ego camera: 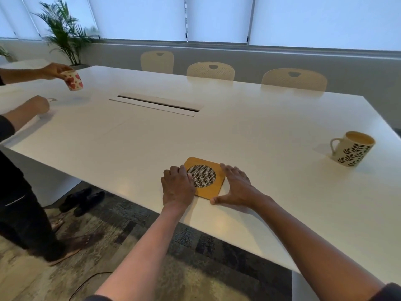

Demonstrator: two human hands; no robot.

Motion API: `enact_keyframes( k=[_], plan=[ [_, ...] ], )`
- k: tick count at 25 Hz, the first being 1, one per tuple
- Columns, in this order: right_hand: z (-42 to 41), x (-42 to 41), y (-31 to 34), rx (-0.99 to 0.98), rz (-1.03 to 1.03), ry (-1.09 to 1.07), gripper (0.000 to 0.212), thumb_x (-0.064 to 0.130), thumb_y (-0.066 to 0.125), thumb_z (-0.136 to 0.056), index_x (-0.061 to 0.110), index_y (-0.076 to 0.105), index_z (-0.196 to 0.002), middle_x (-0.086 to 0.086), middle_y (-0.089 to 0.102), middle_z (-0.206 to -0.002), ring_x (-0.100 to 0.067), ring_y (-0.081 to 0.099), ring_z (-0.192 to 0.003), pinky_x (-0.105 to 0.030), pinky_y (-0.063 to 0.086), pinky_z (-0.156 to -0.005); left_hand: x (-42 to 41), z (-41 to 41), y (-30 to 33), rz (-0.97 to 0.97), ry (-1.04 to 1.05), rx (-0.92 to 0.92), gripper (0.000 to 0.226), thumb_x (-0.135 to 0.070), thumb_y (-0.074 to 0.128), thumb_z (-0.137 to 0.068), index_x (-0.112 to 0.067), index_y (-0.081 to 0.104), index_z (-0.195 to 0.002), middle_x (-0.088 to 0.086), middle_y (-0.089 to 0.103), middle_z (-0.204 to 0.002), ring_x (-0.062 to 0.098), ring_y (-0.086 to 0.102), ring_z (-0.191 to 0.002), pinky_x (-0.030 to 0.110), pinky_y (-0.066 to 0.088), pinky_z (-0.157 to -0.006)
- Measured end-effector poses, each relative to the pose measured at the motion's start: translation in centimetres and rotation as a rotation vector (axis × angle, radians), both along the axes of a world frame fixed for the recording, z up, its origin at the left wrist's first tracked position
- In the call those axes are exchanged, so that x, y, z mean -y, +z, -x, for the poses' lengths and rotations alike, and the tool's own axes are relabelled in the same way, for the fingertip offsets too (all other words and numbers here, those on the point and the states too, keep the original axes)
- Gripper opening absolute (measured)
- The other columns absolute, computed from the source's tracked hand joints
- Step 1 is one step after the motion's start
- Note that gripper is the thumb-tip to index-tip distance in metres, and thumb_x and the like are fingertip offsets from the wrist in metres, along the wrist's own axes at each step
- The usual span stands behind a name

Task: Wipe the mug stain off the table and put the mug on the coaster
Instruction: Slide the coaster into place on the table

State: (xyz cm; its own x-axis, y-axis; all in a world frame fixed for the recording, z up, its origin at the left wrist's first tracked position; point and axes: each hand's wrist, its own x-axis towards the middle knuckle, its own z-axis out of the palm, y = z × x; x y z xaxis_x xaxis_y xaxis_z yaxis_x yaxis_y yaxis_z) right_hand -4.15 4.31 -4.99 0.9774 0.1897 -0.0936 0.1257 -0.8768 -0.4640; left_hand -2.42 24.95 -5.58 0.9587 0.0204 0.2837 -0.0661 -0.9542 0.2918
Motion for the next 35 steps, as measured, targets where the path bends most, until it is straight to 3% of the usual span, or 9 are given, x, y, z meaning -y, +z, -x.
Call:
enact_keyframes(
  k=[5,13,22,28,35],
  plan=[
    [0.4,0.1,0.1,0.036,-0.065,-0.014,0.136,0.071,0.079,-0.057,0.029,-0.002,-0.157,-0.006,0.01,-0.166,-0.027,0.004,-0.152,-0.046,0.007,-0.123,0.0,0.0,0.7,0.13,0.015,-0.022,0.033,-0.022,0.043,-0.098,-0.011,0.061,-0.123,0.014,0.063,-0.119,0.032,0.052,-0.108,0.042,0.043,-0.09],
    [2.1,2.2,0.9,0.034,-0.152,-0.063,0.138,0.062,0.086,-0.054,0.032,-0.001,-0.156,0.0,0.014,-0.165,-0.025,0.012,-0.15,-0.048,0.021,-0.12,1.4,0.4,1.3,0.292,-0.049,-0.071,0.04,-0.018,0.045,-0.097,-0.01,0.061,-0.132,0.018,0.064,-0.122,0.035,0.054,-0.113,0.043,0.043,-0.095],
    [8.5,12.6,1.5,0.033,-0.249,-0.302,0.142,0.061,0.09,-0.047,0.039,-0.001,-0.155,0.001,0.016,-0.164,-0.023,0.014,-0.149,-0.045,0.022,-0.116,12.2,2.5,1.6,0.463,-0.275,-0.12,0.041,-0.016,0.049,-0.096,-0.011,0.059,-0.135,0.016,0.066,-0.123,0.033,0.057,-0.114,0.044,0.046,-0.1],
    [11.1,19.9,1.7,-0.024,-0.263,-0.369,0.144,0.059,0.091,-0.046,0.043,-0.004,-0.154,0.001,0.014,-0.165,-0.022,0.012,-0.151,-0.044,0.022,-0.119,18.9,3.9,2.0,0.496,-0.364,-0.212,0.043,-0.019,0.051,-0.095,-0.013,0.057,-0.137,0.015,0.064,-0.128,0.031,0.057,-0.119,0.041,0.043,-0.104],
    [10.8,25.8,1.4,-0.125,-0.125,-0.317,0.148,0.065,0.088,-0.045,0.046,-0.014,-0.151,0.006,0.011,-0.165,-0.02,0.009,-0.151,-0.044,0.018,-0.122,23.2,5.0,1.5,0.392,-0.382,-0.228,0.05,-0.03,0.052,-0.095,-0.012,0.052,-0.142,0.015,0.063,-0.128,0.032,0.056,-0.119,0.041,0.043,-0.103]
  ],
)
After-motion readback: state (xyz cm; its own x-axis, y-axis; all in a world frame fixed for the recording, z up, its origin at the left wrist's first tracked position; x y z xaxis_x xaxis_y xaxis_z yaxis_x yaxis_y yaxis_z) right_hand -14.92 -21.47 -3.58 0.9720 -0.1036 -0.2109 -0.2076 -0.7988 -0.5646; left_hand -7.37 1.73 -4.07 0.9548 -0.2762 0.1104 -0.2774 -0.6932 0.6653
